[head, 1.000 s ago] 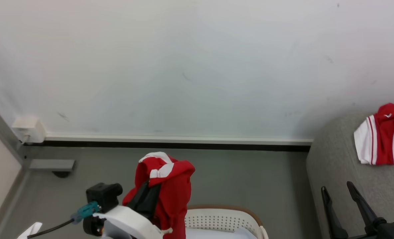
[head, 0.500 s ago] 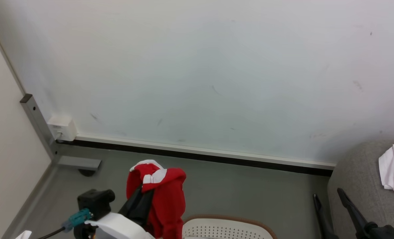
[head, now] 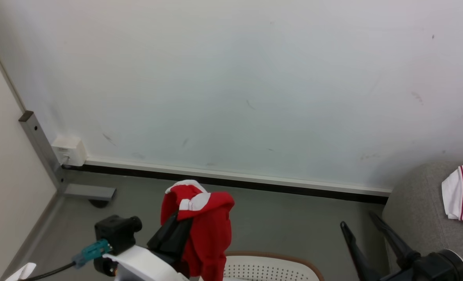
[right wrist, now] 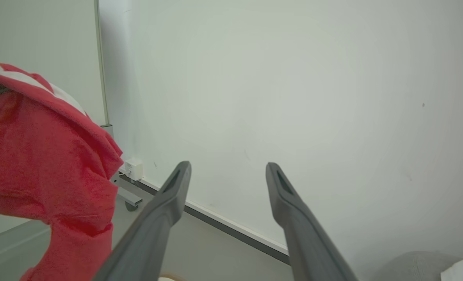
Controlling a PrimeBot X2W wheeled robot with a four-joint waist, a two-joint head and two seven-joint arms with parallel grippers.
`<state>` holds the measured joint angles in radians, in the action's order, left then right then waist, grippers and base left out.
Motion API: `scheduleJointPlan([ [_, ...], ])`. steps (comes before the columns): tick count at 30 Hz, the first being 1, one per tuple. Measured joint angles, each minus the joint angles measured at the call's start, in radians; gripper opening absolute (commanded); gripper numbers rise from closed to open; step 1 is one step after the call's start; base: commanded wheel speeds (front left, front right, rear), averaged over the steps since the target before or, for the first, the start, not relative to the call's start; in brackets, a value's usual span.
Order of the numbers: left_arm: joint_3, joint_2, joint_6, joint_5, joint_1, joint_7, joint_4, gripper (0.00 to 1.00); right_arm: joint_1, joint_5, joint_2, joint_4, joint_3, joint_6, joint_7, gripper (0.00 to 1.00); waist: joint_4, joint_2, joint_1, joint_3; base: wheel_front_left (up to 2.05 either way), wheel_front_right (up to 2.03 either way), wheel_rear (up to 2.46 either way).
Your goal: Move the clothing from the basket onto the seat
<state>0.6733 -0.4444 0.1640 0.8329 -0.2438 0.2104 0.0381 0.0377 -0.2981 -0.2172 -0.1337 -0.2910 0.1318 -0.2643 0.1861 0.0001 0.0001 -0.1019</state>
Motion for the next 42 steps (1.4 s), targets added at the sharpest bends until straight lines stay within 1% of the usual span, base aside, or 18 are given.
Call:
scheduleJointPlan([
  [3, 0.01, -0.013, -0.006, -0.001, -0.012, -0.024, 0.049, 0.0, 0.048, -0.04, -0.059, 0.018, -0.109, 0.0, 0.0, 1.0, -0.01, 0.0, 0.0, 0.003, 0.0, 0.0, 0.0],
  [9, 0.035, -0.02, -0.022, -0.001, -0.046, -0.077, 0.123, 0.0, 0.177, -0.137, -0.177, 0.049, -0.386, 0.0, 0.0, 1.0, -0.025, 0.0, 0.0001, 0.003, 0.0, 0.0, 0.0],
  [13, 0.063, -0.007, -0.045, 0.013, -0.063, -0.115, 0.153, 0.0, 0.274, -0.193, -0.218, 0.061, -0.52, 0.0, 0.004, 1.0, -0.028, 0.0, 0.0, 0.001, 0.0, 0.0, 0.0],
  [19, 0.116, 0.011, -0.083, 0.015, -0.084, -0.16, 0.167, 0.0, 0.383, -0.231, -0.232, 0.049, -0.649, 0.0, 0.003, 1.0, -0.026, 0.0, 0.0, -0.004, 0.0, 0.0, 0.0],
  [22, 0.148, 0.022, -0.113, 0.032, -0.089, -0.185, 0.173, 0.0, 0.418, -0.245, -0.236, 0.025, -0.698, 0.0, 0.003, 1.0, -0.022, 0.0, 0.0, -0.004, 0.0, 0.0, 0.0],
  [25, 0.174, 0.032, -0.147, 0.052, -0.094, -0.202, 0.179, 0.0, 0.437, -0.264, -0.23, -0.003, -0.725, 0.0, 0.003, 1.0, -0.018, 0.0, 0.0, -0.006, 0.0, 0.0, 0.0],
  [29, 0.188, 0.048, -0.176, 0.076, -0.096, -0.21, 0.187, 0.0, 0.44, -0.313, -0.209, -0.039, -0.731, 0.0, 0.002, 1.0, -0.015, 0.0, 0.0, -0.006, 0.0, 0.0, 0.0],
  [30, 0.192, 0.049, -0.181, 0.078, -0.096, -0.213, 0.188, 0.0, 0.44, -0.323, -0.203, -0.045, -0.731, 0.0, 0.002, 0.79, -0.015, 0.0, 0.0, -0.006, 0.0, 0.0, 0.0],
  [32, 0.198, 0.049, -0.186, 0.08, -0.096, -0.218, 0.187, 0.0, 0.44, -0.359, -0.195, -0.048, -0.737, 0.0, 0.002, 0.0, -0.014, 0.0, 0.0, -0.006, 0.0, 0.0, 0.0],
  [35, 0.196, 0.047, -0.186, 0.076, -0.097, -0.208, 0.175, 0.0, 0.438, -0.395, -0.191, -0.034, -0.727, 0.0, 0.002, 0.0, -0.017, -0.0001, 0.0, -0.004, 0.0, 0.0, 0.0],
  [36, 0.194, 0.043, -0.183, 0.067, -0.097, -0.202, 0.167, 0.12, 0.436, -0.401, -0.192, -0.032, -0.716, 0.0, 0.002, 0.0, -0.019, 0.0, 0.0, -0.003, 0.0, 0.0, 0.0],
  [37, 0.191, 0.04, -0.177, 0.061, -0.097, -0.195, 0.16, 0.32, 0.434, -0.403, -0.194, -0.03, -0.705, 0.0, 0.002, 0.0, -0.022, -0.0001, 0.0, -0.002, 0.0, 0.0, 0.0],
  [38, 0.19, 0.04, -0.174, 0.057, -0.097, -0.19, 0.154, 0.47, 0.431, -0.405, -0.198, -0.029, -0.698, 0.0, 0.002, 0.0, -0.025, 0.0, 0.0, -0.002, 0.0, 0.0, 0.0],
  [39, 0.191, 0.039, -0.173, 0.052, -0.097, -0.184, 0.147, 0.86, 0.429, -0.406, -0.202, -0.029, -0.692, 0.0, 0.002, 0.0, -0.028, 0.0, 0.0, 0.0, 0.0, 0.0, 0.0],
  [40, 0.191, 0.039, -0.171, 0.044, -0.096, -0.178, 0.138, 1.0, 0.425, -0.407, -0.204, -0.027, -0.681, 0.0, 0.002, 0.0, -0.032, 0.0, 0.0, 0.001, 0.0, 0.0, 0.0],
  [42, 0.188, 0.039, -0.166, 0.035, -0.095, -0.162, 0.123, 1.0, 0.416, -0.408, -0.212, -0.026, -0.665, 0.0, 0.002, 0.0, -0.041, -0.0001, 0.0, 0.004, 0.0, 0.0, 0.0],
])
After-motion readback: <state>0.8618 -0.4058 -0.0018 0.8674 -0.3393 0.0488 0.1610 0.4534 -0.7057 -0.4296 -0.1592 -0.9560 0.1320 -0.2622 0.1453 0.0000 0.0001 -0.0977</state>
